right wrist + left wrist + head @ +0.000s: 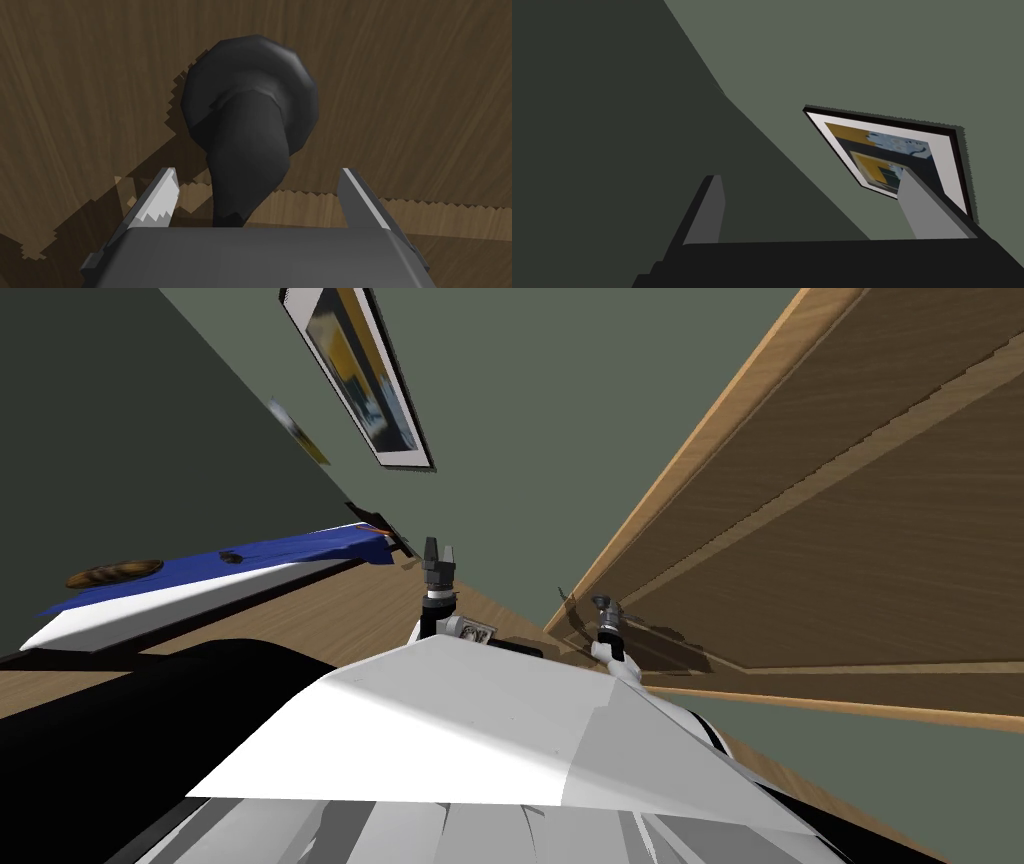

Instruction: Pull the door open

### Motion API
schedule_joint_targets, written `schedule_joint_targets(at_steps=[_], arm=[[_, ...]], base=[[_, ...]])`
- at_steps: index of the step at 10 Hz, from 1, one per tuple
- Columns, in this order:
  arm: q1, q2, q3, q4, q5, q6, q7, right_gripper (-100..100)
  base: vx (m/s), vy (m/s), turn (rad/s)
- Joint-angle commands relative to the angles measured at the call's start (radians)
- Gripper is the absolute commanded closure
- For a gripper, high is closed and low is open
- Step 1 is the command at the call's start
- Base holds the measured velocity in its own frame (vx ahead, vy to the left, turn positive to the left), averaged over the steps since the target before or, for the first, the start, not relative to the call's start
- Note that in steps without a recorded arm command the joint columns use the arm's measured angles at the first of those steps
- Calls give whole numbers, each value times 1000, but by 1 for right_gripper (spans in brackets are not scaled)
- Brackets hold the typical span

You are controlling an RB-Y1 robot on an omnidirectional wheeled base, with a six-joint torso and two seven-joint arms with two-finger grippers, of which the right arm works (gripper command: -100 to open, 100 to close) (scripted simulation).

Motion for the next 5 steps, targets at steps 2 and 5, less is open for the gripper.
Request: schedule_joint_targets(at_steps=[2, 5], arm=[[0, 0, 0, 0, 0, 0, 0, 100], [0, 0, 0, 0, 0, 0, 0, 100]], base=[[36, -6, 3], [-1, -4, -7]])
